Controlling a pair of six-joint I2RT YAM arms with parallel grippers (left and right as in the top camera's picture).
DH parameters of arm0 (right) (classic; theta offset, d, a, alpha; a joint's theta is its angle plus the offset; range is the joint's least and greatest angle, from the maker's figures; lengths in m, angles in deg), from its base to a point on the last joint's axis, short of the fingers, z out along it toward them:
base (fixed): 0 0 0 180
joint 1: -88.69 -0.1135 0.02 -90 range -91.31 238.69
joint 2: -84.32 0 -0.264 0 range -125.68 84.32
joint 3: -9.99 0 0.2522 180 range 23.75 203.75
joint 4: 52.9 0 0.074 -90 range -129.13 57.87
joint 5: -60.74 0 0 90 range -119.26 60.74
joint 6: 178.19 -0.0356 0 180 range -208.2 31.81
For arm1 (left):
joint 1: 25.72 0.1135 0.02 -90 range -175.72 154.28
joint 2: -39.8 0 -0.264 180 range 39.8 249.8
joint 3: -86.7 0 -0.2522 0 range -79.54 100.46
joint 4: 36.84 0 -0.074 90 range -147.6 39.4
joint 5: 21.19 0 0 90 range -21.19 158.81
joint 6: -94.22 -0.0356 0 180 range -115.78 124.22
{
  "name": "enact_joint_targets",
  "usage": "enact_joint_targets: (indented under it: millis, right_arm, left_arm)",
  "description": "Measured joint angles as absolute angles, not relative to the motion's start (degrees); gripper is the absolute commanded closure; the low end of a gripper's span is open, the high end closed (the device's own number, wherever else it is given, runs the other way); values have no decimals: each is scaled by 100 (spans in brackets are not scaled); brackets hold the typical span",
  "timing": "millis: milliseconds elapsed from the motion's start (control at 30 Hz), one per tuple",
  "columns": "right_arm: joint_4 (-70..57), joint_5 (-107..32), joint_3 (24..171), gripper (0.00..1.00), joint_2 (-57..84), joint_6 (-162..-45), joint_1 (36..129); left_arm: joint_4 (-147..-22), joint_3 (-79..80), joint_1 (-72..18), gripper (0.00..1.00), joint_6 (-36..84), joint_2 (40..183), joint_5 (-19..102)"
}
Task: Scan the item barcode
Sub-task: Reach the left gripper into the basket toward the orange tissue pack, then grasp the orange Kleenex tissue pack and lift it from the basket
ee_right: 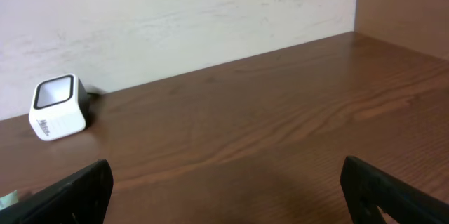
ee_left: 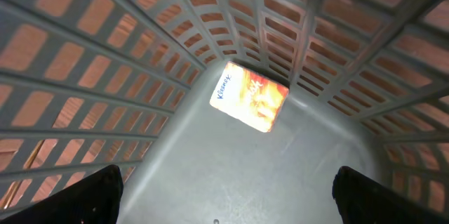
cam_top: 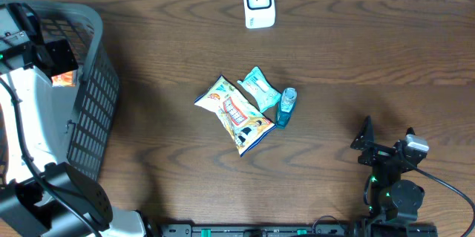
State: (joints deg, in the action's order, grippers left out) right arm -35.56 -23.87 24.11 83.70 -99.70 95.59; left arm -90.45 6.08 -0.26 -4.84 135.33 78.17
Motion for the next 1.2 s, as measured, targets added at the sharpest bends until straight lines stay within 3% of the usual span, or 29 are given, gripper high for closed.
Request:
enact_joint_targets:
  millis: [233,367,600,733,767,833,1200]
  right_arm:
    - [-3556,-2387,2411,1,8370,-9970,9559]
    - [-3556,-2387,2411,1,8370,-9970,9559]
    - [-3556,-2389,2411,1,8370,-9970,9559]
    - [-3556,-2389,2411,1,8370,-9970,9559]
    - [-3558,-2387,2411,1,8370,-9970,9559]
    - [-3556,-2389,2411,1,8370,-9970,9559]
    - [-3556,-2387,2411,1,8370,-9970,9559]
  left_arm:
    - [-9023,608,-26,8,-591,13928,7817]
    - [-8958,608,-26,20,-580,14121,7817]
    - [-8630,527,81,23,3,14182,7811]
    - [-8322,202,358,22,165,14182,7804]
    - [-8191,73,450,4,145,14182,7743]
    - [-7987,-168,623,0,71,14182,7548]
    - [-6484,-891,999,2,-486,14182,6414]
